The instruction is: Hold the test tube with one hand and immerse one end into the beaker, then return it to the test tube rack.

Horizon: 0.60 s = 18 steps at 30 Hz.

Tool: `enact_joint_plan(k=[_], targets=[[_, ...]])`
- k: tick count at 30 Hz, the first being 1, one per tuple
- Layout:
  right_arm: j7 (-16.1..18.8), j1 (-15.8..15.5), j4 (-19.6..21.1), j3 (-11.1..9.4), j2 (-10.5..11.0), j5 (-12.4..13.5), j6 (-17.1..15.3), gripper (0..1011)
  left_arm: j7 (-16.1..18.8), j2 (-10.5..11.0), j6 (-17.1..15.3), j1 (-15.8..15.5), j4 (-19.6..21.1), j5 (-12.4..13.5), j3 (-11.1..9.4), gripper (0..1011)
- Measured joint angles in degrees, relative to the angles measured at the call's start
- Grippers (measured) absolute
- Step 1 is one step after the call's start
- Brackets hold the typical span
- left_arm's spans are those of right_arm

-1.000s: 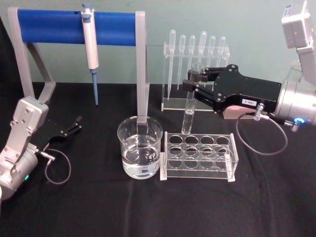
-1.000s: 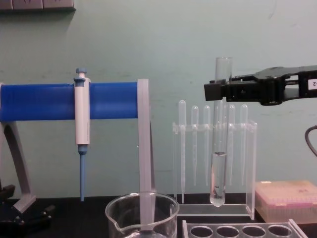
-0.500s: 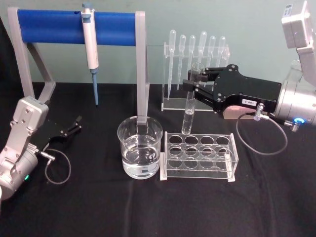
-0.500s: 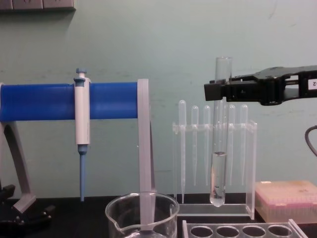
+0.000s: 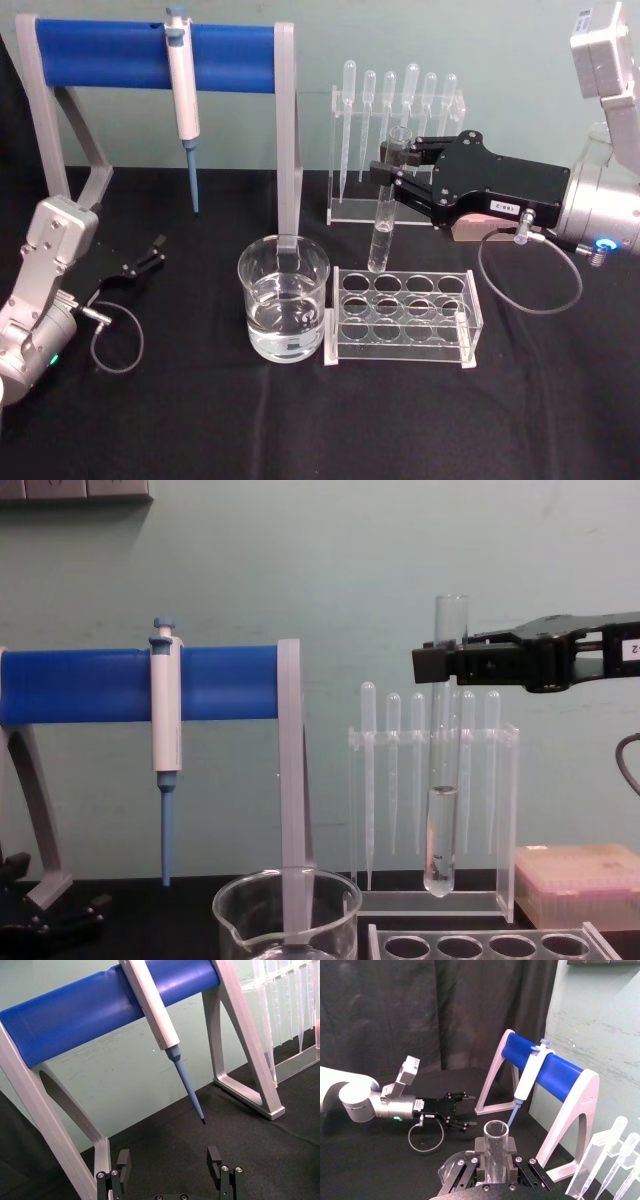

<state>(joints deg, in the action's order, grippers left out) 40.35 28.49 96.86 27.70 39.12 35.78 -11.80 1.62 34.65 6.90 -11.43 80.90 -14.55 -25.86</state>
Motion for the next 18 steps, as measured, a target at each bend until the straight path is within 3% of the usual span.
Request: enact_joint_plan(k=[18], targets=[[0.0, 0.0, 0.0, 0.0, 0.0, 0.0, 0.0, 241, 0.0, 0.0, 0.0, 0.0, 0.0, 0.0, 0.0, 1000]])
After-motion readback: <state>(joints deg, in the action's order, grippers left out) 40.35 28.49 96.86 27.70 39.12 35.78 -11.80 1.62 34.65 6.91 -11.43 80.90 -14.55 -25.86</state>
